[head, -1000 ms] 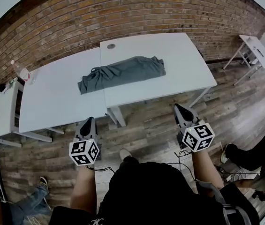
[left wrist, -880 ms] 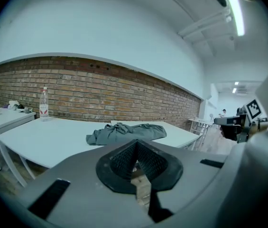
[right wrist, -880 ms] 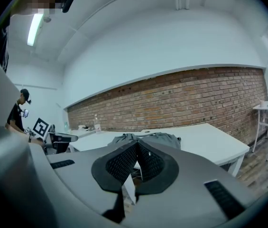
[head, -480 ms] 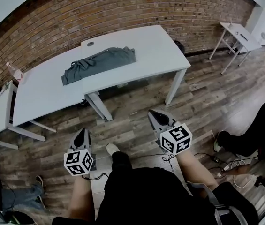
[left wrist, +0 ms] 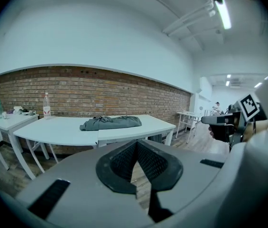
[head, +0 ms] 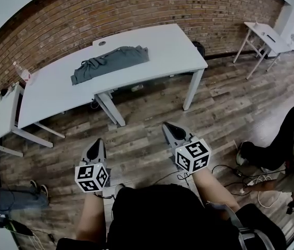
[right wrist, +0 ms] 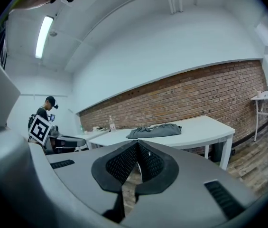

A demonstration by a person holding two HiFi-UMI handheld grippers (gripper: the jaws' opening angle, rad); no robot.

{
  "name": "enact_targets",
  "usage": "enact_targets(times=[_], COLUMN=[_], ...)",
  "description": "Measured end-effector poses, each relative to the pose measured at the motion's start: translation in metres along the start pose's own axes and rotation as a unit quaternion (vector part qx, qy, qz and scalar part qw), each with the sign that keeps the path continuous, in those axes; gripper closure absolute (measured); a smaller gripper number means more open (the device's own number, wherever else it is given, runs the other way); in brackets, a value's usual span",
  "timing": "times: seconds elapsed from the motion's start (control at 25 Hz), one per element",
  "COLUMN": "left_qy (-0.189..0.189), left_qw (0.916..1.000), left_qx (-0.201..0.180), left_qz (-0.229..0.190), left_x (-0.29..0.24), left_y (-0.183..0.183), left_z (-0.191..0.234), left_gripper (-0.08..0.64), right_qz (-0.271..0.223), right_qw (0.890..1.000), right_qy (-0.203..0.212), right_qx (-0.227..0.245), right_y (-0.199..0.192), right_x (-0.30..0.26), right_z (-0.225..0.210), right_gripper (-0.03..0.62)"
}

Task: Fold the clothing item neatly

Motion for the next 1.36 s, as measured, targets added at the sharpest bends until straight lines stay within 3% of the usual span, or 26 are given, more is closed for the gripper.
enact_targets(times=[0.2,0.48,0.8,1.08,1.36], left_qy=[-0.003,0.003,-0.007,-0.008,-0.016], left_qw=[1.0,0.9999,0.9988,0.9989,0.9986], left_qx=[-0.004,-0.003,0.048,0.045,0.026], left_qz=[-0.007,-0.014,-0.009,-0.007,-0.044], left_x=[0.015,0.051,0.082,0.108,0.129], left_y=[-0.004,-0.01,-0.028,-0.035,-0.027], left_z=[-0.002,0.02,0.058,0.076,0.086], left_gripper=[0.561,0.561,0.561,0.561,0.561], right_qz=[-0.002,-0.012,-0.009,0.001,0.015], right_qw=[1.0,1.0,0.999,1.0,1.0], right_qy=[0.003,0.004,0.01,0.003,-0.013], right_qx=[0.0,0.007,-0.033,-0.028,-0.009], right_y=[-0.005,-0.012,-0.027,-0.039,-0.04], right_x=[0.003,-0.006,-0.014,-0.008,-0.009], right_z=[0.015,0.068,0.113,0.143,0.164], right_gripper=[0.591,0.591,0.591,0.591,0.591])
Point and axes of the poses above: the fingertips, and each gripper's own axes: x backward along the fingers, z to its left, y out of its top, the point moved 7 cm from there along x, backward along the fingers, and after that the axes turned 5 degrees about -x, right-handed, at the moved point
